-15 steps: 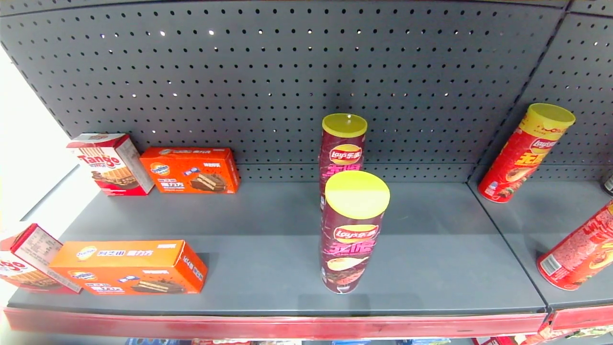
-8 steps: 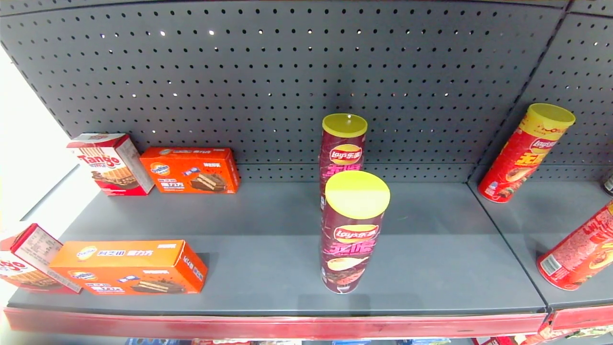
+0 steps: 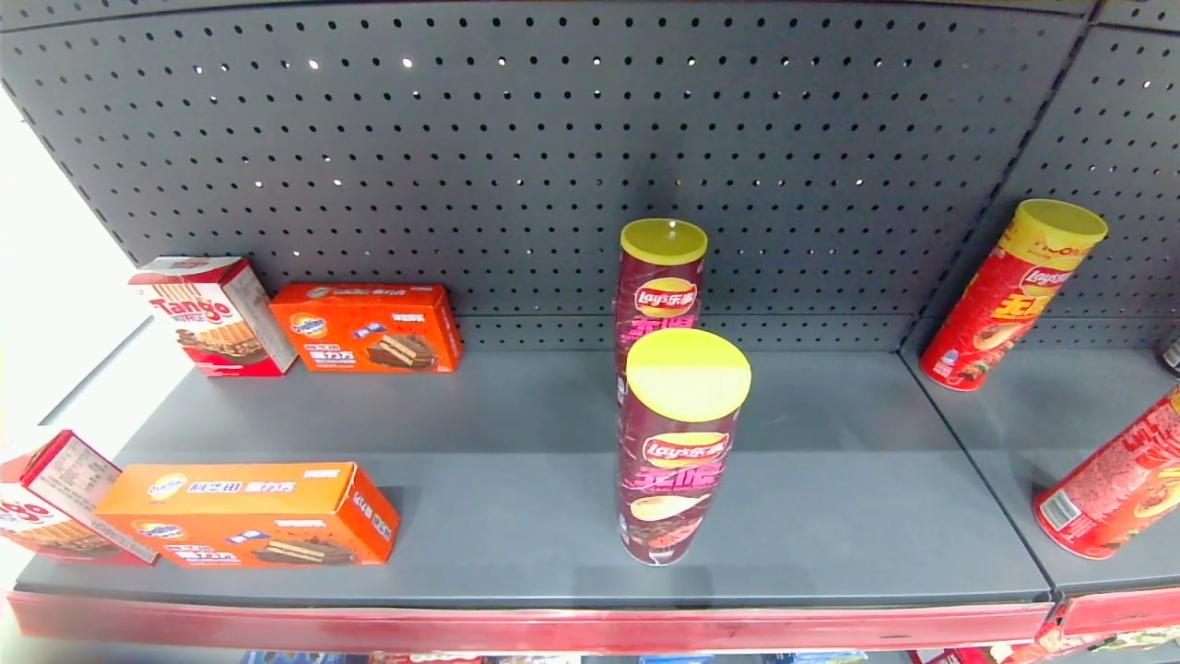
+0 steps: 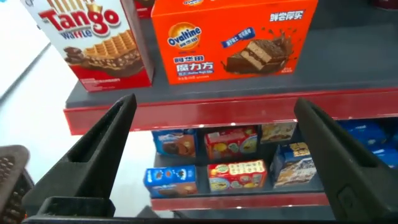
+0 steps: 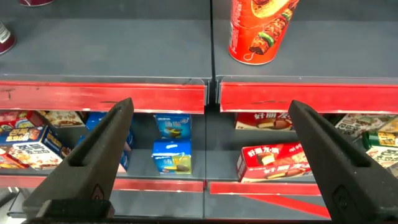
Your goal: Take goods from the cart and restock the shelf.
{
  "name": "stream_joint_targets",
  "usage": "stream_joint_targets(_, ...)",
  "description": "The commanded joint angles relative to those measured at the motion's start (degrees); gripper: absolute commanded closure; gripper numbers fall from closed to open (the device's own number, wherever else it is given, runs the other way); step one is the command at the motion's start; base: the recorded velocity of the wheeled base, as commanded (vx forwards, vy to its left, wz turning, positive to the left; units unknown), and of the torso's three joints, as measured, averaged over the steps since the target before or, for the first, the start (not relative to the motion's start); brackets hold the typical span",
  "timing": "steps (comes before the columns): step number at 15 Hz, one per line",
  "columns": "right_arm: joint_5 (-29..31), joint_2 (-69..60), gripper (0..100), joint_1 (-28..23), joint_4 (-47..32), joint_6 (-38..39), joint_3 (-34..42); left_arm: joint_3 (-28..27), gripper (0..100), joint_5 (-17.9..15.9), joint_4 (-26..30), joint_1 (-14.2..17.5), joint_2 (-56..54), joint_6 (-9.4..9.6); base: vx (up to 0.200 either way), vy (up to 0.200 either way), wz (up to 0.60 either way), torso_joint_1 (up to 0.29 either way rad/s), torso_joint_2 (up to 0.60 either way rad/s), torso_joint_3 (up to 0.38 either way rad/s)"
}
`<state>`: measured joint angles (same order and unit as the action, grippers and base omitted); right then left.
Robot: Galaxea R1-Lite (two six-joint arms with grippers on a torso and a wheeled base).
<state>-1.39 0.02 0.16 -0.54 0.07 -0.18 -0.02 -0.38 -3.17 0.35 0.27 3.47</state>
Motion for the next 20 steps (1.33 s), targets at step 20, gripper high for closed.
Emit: stream_joint_targets(20, -0.1, -0.02, 0, -0.07, 0.27, 0.01, 0.09, -2.26, 0, -3.58, 5.72, -0.09, 0.35, 4.44, 0.0, 0.0, 0.0, 0.0, 0.0, 0.0)
